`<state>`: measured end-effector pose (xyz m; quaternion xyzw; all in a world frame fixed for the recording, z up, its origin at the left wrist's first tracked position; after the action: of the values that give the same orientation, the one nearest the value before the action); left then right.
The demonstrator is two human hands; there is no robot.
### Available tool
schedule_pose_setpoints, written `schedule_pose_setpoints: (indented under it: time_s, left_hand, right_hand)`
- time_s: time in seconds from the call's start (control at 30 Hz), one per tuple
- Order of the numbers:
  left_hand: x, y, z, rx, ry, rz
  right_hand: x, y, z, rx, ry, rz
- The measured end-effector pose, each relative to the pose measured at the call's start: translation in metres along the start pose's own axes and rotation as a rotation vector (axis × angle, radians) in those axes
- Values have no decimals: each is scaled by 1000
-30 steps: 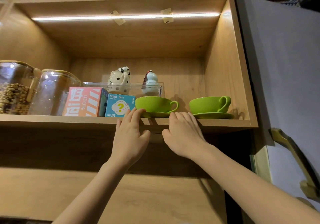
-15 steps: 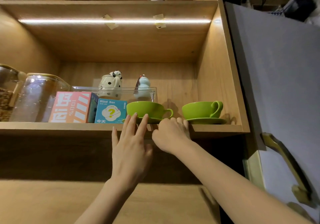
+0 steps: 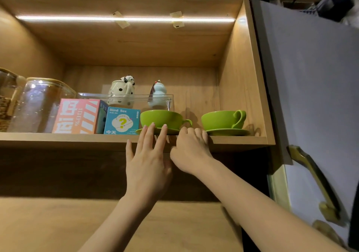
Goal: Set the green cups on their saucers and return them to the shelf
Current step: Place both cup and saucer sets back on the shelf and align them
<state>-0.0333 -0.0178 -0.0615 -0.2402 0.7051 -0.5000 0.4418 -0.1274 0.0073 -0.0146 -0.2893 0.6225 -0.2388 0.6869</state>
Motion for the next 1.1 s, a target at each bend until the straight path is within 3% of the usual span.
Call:
schedule_pose_setpoints:
  time_s: [0.17, 0.3, 0.4, 0.5, 0.6, 0.93, 1.1]
  left_hand:
    - [-16, 0, -9, -37, 66, 45]
    - [-30, -4, -34, 103, 121, -56]
    - [-31, -17, -58, 190, 145, 127]
    - [-26, -31, -75, 155, 137, 347]
    - [-15, -41, -83, 138, 61, 413]
    - [2, -46, -84, 138, 70, 299]
    - [4, -37, -89, 201, 86, 166]
  right_hand:
    - [-17, 27, -24, -209, -72, 16]
    - [-34, 52, -61, -256, 155, -267]
    - [-35, 53, -79, -185, 332, -198]
    - [-32, 53, -86, -152, 375, -115]
    - [-31, 52, -88, -161, 333, -139]
    - [-40, 55, -113, -254, 219, -173]
    - [-35, 52, -127, -225, 157, -176]
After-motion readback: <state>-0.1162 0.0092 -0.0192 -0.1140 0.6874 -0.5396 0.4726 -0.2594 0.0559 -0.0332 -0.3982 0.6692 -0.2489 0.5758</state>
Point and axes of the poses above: each hand's wrist, its own y-axis away from the middle knuckle, its own x-axis out of the palm, z = x × y, the point moved 1 cm from there along -y, towards the middle knuckle, and after that the axes turned 7 degrees about z, right-handed, at the moved point
